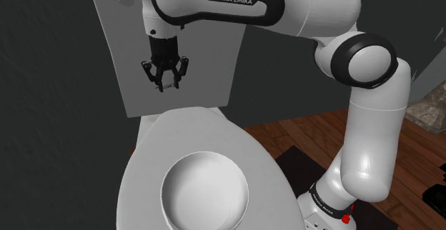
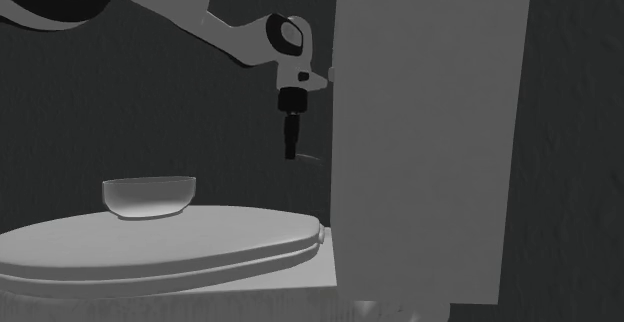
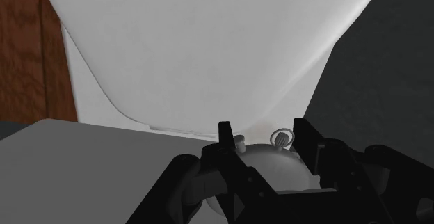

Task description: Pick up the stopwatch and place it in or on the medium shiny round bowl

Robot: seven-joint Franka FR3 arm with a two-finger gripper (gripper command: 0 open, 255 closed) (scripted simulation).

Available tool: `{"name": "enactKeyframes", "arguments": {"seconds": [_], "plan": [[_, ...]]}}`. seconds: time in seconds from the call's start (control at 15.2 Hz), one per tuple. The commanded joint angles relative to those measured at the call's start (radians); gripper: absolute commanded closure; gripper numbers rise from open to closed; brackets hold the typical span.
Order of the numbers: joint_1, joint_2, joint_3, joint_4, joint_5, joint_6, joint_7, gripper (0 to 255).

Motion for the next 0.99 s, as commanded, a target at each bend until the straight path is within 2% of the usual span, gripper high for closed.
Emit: {"name": "enactKeyframes", "arguments": {"seconds": [0.0, 0.07, 0.46, 0.92], "plan": [[0.004, 0.008, -0.003, 0.050, -0.008, -0.022, 0.000, 255], [0.006, 0.012, -0.003, 0.067, -0.010, -0.036, 0.000, 255], [-0.008, -0.203, 0.037, -0.221, 0.080, 0.054, 0.058, 255], [0.019, -0.405, 0.078, -0.445, 0.181, 0.101, 0.124, 255]]}}
